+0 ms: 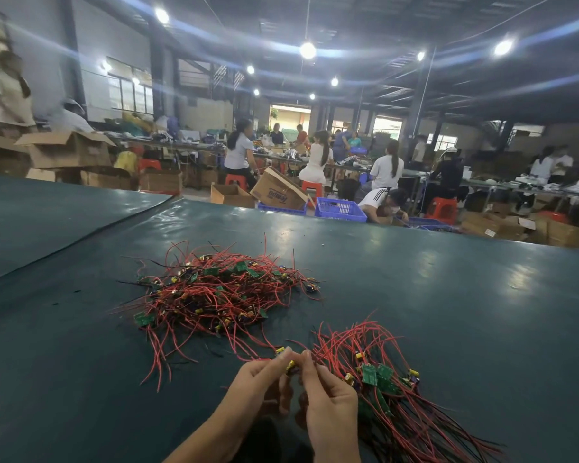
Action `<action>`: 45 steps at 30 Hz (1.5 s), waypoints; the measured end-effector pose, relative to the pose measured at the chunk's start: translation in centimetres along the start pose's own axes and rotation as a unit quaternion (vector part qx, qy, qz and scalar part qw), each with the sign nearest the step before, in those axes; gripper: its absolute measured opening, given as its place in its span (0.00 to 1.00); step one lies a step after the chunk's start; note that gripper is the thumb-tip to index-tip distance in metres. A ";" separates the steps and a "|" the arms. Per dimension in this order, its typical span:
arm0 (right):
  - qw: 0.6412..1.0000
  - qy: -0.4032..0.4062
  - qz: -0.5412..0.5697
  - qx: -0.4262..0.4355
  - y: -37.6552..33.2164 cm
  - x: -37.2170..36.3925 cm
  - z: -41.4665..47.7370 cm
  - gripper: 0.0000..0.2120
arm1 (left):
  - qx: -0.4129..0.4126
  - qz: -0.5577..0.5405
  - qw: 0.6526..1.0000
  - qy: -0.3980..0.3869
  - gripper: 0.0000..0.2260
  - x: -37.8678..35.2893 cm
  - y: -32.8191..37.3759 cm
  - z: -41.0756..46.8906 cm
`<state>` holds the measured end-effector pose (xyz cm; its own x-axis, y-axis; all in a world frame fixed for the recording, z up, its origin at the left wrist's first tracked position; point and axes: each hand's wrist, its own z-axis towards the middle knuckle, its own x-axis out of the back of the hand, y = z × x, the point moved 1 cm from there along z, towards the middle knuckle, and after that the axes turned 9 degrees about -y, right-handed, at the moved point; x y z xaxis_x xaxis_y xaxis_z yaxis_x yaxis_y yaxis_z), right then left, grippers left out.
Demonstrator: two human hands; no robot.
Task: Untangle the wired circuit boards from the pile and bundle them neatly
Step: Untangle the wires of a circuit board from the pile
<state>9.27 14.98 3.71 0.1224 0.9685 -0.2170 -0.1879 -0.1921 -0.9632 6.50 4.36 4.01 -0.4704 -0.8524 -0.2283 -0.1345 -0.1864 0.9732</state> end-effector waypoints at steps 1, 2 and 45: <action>1.000 -0.004 -0.005 0.001 -0.1 -0.1 -0.1 0.13 | -0.006 -0.005 1.000 0.008 0.22 0.0 0.1 0.0; 1.000 -0.007 -0.007 0.000 -0.1 -0.2 -0.1 0.12 | -0.010 -0.011 1.000 0.013 0.21 -0.2 0.2 -0.1; 0.998 0.032 0.011 -0.058 -0.4 0.4 0.1 0.18 | -0.173 0.040 0.972 0.154 0.17 0.8 1.0 0.1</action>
<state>9.25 15.45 4.04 0.1814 0.9524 -0.2451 -0.0774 -0.2347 -0.9690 5.87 3.58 4.81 -0.1772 -0.9666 -0.1851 0.2176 -0.2220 0.9505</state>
